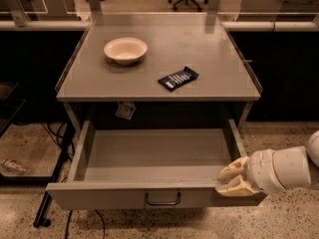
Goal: Open top drawer
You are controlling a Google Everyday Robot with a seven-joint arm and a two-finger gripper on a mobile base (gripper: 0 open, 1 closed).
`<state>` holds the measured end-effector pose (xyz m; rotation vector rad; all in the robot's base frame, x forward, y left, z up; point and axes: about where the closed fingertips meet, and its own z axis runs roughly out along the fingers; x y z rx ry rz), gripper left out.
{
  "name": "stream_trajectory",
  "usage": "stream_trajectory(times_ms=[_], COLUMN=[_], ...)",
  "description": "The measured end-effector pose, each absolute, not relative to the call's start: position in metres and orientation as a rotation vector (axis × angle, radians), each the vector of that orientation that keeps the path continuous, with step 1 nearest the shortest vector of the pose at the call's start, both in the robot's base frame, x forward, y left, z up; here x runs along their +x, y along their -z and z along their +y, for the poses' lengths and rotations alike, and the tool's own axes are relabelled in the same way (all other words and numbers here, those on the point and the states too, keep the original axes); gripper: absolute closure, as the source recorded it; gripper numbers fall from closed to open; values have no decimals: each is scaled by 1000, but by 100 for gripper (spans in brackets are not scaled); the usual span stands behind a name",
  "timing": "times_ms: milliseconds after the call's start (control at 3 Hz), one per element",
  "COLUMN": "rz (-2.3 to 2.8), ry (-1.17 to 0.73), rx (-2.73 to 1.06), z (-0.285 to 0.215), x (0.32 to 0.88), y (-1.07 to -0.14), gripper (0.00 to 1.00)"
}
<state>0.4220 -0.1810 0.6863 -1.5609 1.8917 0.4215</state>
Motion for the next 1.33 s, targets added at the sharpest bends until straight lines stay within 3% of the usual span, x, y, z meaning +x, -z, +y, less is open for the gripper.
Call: stream_trajectory(times_ms=[333, 667, 1000, 1333], rz=[1892, 1892, 1892, 1892], ry=[-421, -421, -422, -422], rx=[-1561, -1561, -1561, -1561], z=[-181, -181, -181, -181], x=[420, 420, 420, 420], y=[-687, -687, -687, -687], gripper=[83, 60, 29, 5])
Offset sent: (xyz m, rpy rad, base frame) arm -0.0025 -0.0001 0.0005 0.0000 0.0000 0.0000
